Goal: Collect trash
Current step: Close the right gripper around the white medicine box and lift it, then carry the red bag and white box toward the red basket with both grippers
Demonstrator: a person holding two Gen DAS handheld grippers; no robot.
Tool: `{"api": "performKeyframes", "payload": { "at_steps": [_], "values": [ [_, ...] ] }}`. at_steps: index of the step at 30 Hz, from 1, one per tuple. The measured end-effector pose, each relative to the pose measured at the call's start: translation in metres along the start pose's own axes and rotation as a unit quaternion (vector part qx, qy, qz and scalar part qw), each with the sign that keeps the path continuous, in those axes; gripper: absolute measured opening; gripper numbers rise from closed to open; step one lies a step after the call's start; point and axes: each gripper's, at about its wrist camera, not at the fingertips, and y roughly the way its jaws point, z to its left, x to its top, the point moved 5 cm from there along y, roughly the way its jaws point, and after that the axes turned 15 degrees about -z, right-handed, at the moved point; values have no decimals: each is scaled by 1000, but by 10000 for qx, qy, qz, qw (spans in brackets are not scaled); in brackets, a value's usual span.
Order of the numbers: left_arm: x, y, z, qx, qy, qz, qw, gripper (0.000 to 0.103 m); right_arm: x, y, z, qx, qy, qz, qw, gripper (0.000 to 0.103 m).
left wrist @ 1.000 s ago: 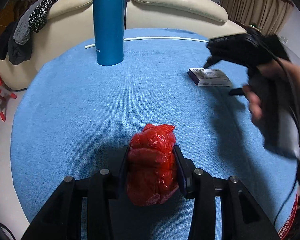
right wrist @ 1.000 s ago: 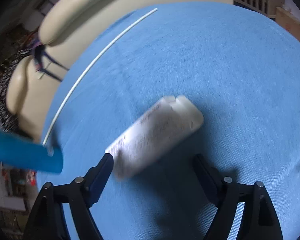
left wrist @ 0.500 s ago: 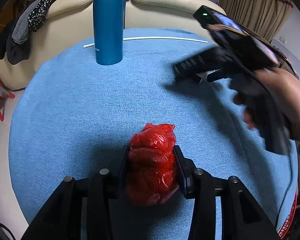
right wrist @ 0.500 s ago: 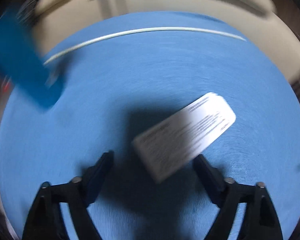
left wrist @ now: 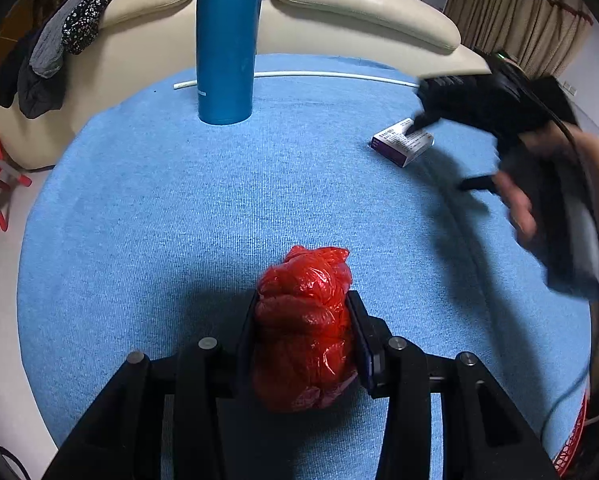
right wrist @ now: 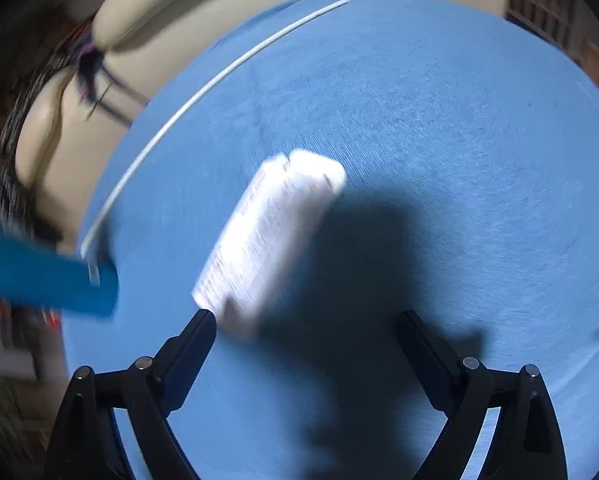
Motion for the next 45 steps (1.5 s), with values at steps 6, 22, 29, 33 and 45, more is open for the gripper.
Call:
{"api": "performKeyframes", "payload": {
  "at_steps": [6, 22, 29, 33, 45],
  "values": [
    [2, 3, -2, 10, 98, 33, 9999, 45, 13, 31, 36, -880, -602, -164, 9942, 97],
    [0, 0, -5, 76, 104, 42, 9999, 45, -45, -11, 31, 624, -4001, 581, 9125, 75],
    [3, 2, -2, 213, 19, 107, 9997, 45, -16, -20, -18, 590, -2314, 284, 9707, 81],
    [2, 3, -4, 303, 80, 142, 9994, 45, -15, -13, -5, 433, -2017, -19, 9785, 82],
    [1, -8, 0, 76, -57, 307, 9995, 66, -59, -9, 43, -144, -2772, -378, 9600, 48]
  ]
}}
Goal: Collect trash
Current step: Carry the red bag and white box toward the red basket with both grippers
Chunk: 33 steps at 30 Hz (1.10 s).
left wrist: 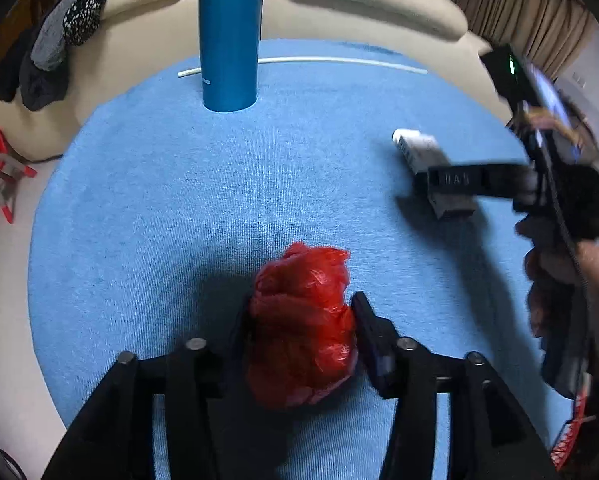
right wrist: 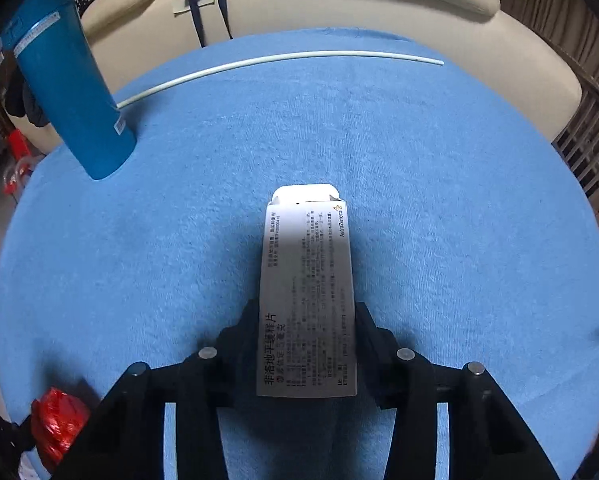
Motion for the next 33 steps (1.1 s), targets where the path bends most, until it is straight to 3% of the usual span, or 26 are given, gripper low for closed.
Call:
{"api": "performKeyframes", "payload": {
  "at_steps": [2, 10, 11, 12, 22, 33],
  "values": [
    [-1, -4, 7, 32, -96, -69, 9999, 71, -1, -9, -15, 23, 21, -17, 10000, 48],
    [-1, 7, -1, 87, 82, -8, 9999, 71, -11, -22, -14, 81, 10, -84, 9999, 48],
    [1, 13, -1, 169, 181, -38, 9997, 62, -12, -23, -15, 91, 4, -89, 9999, 48],
    [0, 18, -1, 175, 270, 27, 9995, 45, -12, -23, -15, 108, -7, -96, 9999, 48],
    [2, 2, 4, 404, 266, -133, 9987, 43, -42, -59, -12, 285, 124, -229, 9993, 48],
    [-2, -21, -17, 337, 410, -343, 9980, 43, -75, -117, -30, 206, 332, -505, 9980, 48]
  ]
}}
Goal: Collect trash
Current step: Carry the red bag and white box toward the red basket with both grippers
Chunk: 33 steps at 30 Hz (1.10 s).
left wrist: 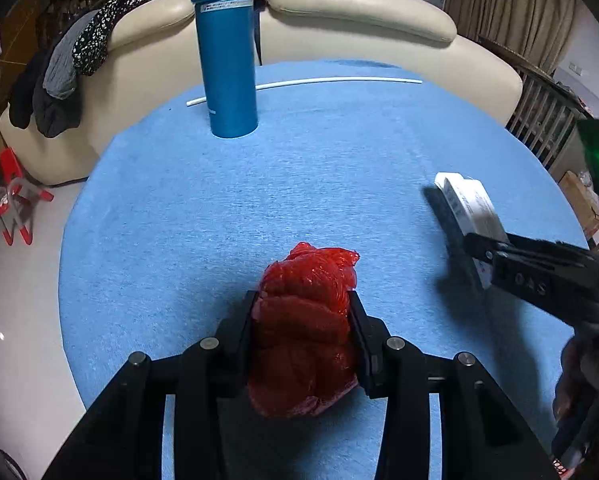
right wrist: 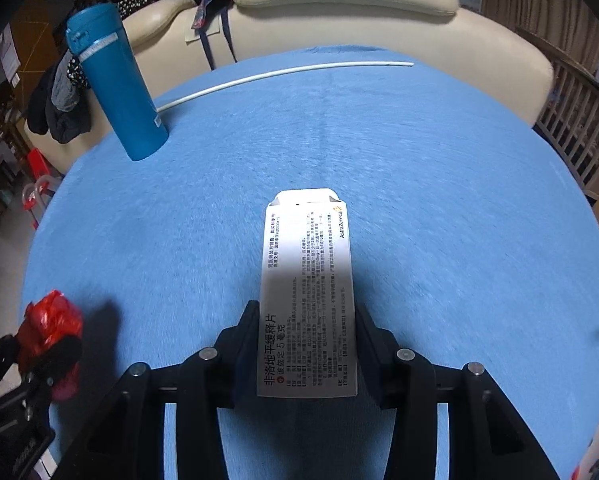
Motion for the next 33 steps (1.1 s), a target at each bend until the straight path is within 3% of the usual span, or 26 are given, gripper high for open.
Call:
{"api": "performKeyframes", "payload": {
  "at_steps": [19, 33],
  "values": [
    [-3, -18, -9, 34, 111, -206, 9997, 43, -35, -79, -18, -104, 401, -396, 9984, 48],
    [-22, -38, -43, -185, 471, -267, 9984, 43, -64, -119, -37, -216, 711, -584, 9955, 48]
  ]
}}
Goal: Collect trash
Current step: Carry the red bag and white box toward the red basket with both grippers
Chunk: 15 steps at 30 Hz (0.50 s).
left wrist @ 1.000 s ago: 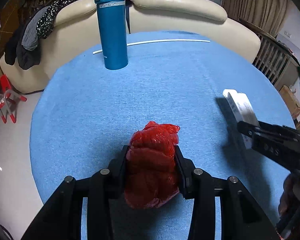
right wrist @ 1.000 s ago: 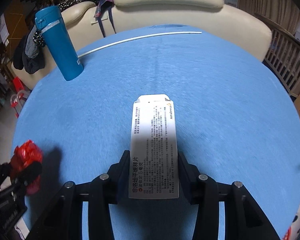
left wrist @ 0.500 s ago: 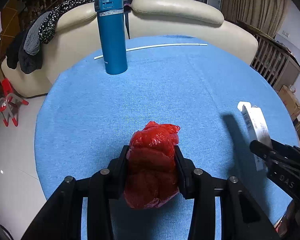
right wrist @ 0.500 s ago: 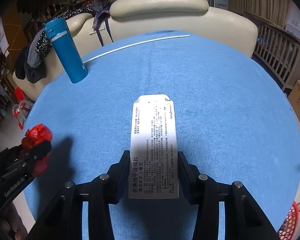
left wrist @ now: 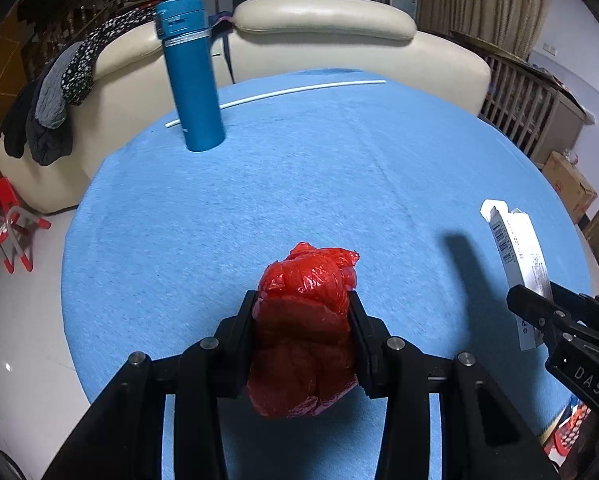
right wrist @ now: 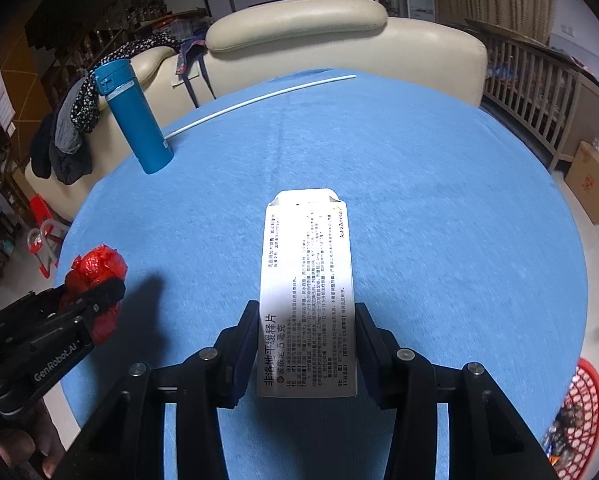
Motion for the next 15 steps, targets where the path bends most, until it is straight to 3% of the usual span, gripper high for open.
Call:
{"api": "performKeyframes", "payload": {
  "at_steps": [15],
  "values": [
    [0, -28, -56, -350, 470, -197, 9981, 43, -12, -46, -41, -247, 294, -310, 9988, 48]
  ]
}}
